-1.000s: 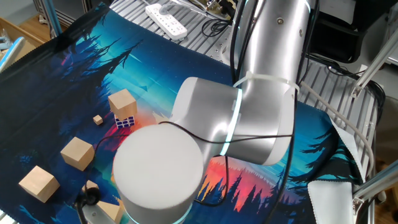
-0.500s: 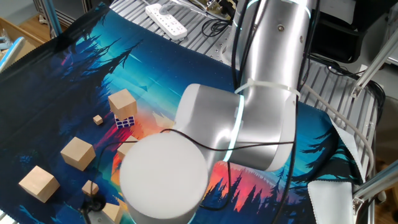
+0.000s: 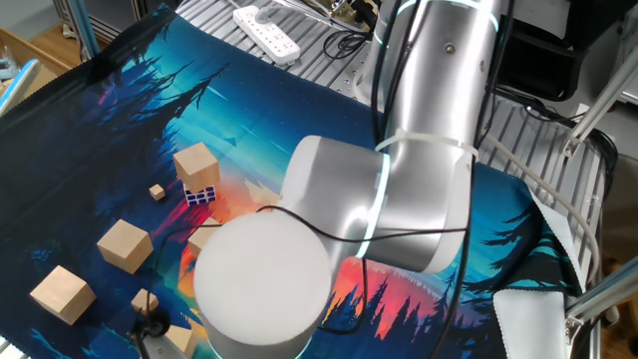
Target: Stack the blocks into a pyramid shape
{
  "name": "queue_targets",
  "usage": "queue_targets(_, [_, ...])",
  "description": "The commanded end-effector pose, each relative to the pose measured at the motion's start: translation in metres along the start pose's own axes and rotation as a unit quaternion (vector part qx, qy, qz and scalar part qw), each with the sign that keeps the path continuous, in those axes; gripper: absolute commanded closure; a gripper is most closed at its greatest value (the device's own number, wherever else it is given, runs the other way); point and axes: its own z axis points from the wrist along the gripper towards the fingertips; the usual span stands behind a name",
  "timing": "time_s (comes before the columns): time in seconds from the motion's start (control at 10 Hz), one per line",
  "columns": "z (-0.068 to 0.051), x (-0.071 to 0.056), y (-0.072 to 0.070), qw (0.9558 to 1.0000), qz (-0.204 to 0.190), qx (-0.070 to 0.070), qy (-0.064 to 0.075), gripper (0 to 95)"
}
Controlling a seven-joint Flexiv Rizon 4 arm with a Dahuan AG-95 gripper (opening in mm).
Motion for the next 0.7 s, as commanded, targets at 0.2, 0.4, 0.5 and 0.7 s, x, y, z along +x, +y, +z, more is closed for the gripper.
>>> queue_targets(0.2, [0.0049,-0.0011,-0.0017,1.0000,-0.002,0.004,-0.001,19.0])
queue_targets(0.4, [0.0039,-0.0003,-0.0043,1.0000,-0.006,0.007,0.001,19.0])
queue_targets(0.5, [0.0043,0.0006,-0.0038,1.0000,-0.005,0.006,0.001,19.0])
queue_targets(0.7, [0.0039,0.0063,-0.0035,1.0000,-0.004,0.001,0.000,19.0])
